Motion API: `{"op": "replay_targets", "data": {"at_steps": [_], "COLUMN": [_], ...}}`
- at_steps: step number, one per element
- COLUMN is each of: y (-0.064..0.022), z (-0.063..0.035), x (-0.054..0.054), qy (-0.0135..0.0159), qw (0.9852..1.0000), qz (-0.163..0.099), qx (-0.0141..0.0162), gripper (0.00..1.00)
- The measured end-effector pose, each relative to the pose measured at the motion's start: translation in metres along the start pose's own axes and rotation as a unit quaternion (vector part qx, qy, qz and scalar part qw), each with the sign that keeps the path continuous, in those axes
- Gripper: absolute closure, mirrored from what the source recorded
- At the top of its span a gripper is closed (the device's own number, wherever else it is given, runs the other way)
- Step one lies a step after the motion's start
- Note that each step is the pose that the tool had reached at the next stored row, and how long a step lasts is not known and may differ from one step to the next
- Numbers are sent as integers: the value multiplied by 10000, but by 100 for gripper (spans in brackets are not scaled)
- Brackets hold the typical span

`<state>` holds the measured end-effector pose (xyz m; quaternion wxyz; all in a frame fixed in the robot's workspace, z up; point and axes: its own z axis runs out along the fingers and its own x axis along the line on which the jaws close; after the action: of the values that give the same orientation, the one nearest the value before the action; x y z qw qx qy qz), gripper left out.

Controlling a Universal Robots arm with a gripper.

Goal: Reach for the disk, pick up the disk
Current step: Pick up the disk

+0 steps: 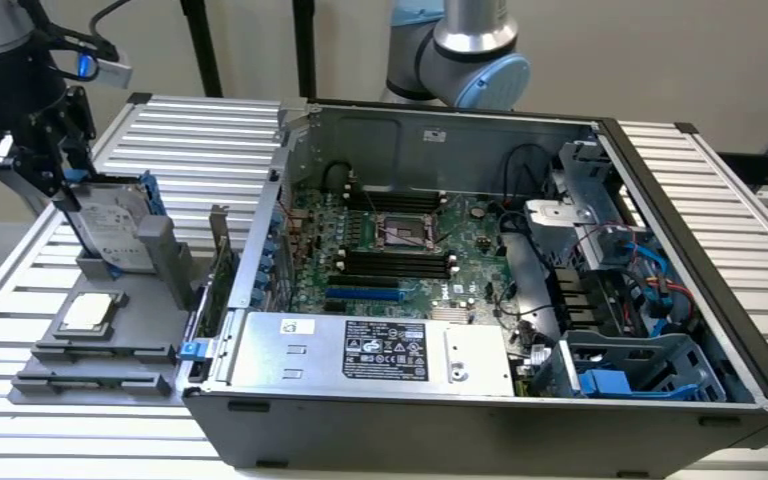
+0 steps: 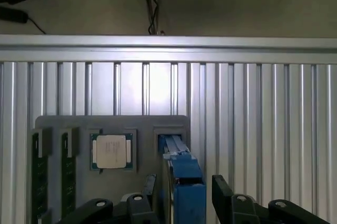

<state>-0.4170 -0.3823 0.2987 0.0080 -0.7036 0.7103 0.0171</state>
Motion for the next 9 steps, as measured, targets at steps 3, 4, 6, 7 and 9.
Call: {"op": "replay_targets", "data": {"at_steps": [3,4,6,7,9], "y": [0,0,-1,-1,0], "z": [30,36,43,47,50], "x": [1,1,-1,-4,-19], "qy": [-21,-25,-27,-27,-27], "qw": [10000,10000,10000,10000,10000], "qz": [0,0,-4,-9,-21], "qx": [-1,-1,-1,-1,-1], "gripper": [46,46,46,46,46]}}
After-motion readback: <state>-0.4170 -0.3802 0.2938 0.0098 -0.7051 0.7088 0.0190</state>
